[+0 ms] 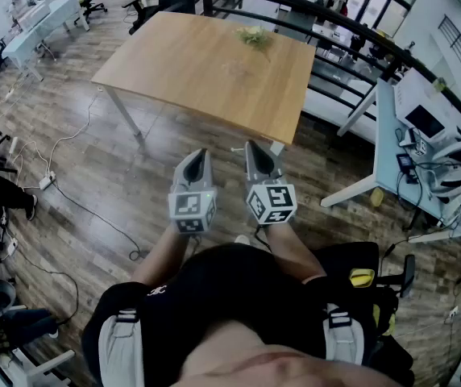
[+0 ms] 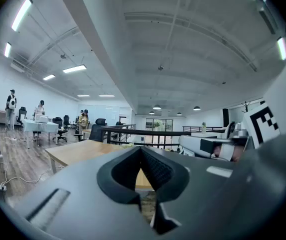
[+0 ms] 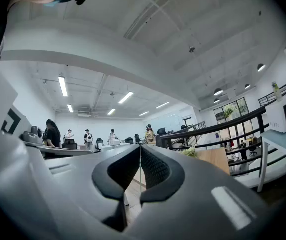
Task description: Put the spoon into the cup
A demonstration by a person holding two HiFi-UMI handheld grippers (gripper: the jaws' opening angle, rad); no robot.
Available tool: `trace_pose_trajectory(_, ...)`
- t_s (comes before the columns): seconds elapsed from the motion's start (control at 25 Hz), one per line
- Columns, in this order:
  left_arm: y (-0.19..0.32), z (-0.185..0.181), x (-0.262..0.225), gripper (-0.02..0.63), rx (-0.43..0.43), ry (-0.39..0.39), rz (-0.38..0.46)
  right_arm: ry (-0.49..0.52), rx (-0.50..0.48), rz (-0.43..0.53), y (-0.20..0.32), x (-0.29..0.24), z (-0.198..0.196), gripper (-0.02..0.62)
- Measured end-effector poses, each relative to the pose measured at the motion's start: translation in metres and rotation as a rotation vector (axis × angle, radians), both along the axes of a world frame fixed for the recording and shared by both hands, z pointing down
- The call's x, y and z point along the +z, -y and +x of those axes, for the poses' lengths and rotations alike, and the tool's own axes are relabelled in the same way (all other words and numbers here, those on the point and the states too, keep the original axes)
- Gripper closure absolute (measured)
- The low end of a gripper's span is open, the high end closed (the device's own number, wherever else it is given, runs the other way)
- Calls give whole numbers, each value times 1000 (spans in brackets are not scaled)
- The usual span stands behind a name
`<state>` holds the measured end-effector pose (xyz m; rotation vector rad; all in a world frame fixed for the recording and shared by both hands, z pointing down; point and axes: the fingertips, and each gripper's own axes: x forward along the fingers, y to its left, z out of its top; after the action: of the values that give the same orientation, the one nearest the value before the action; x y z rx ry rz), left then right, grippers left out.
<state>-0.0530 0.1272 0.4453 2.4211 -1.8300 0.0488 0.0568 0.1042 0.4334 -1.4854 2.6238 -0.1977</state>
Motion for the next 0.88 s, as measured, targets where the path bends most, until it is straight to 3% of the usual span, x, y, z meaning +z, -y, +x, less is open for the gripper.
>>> trace_pose_trajectory(0.88, 28, 32, -5, 594, -46, 12, 15, 18, -39, 20, 32, 2, 27, 586)
